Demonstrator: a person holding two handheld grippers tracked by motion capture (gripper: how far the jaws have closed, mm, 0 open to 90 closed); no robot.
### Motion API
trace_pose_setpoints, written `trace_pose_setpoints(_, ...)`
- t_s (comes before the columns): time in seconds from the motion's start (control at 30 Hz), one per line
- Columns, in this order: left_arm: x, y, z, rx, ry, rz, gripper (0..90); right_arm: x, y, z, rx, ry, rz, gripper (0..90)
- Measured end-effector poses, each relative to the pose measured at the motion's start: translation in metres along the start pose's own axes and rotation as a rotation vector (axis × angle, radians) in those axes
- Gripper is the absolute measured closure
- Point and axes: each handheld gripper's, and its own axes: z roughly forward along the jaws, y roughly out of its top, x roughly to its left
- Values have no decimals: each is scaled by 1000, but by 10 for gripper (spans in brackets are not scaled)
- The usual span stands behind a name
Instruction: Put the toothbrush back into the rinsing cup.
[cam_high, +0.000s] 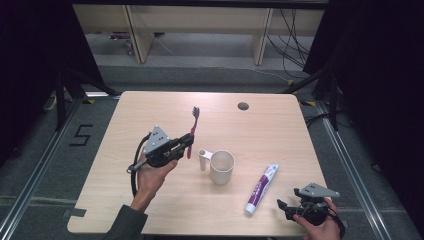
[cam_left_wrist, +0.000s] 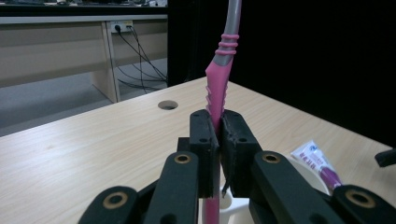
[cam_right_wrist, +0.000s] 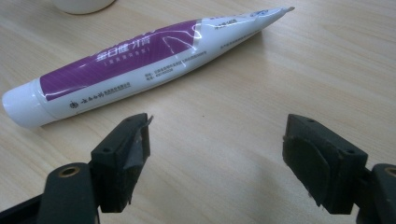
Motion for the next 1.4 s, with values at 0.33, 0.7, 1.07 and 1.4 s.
trace_pose_setpoints(0.33, -3, 2, 23, -20, 7, 10, 833, 1, -1, 0, 19, 13, 40, 242)
trace_pose_setpoints(0.7, -11, -3, 41, -15, 3, 25, 833, 1, -1, 0, 16, 14, 37, 242)
trace_pose_setpoints(1.07, -9, -22, 42, -8, 19, 16, 833, 1, -1, 0, 20, 14, 39, 242)
trace_pose_setpoints(1.4, -12, -37, 41, 21, 11, 12, 832, 1, -1, 0, 22, 13, 31, 242)
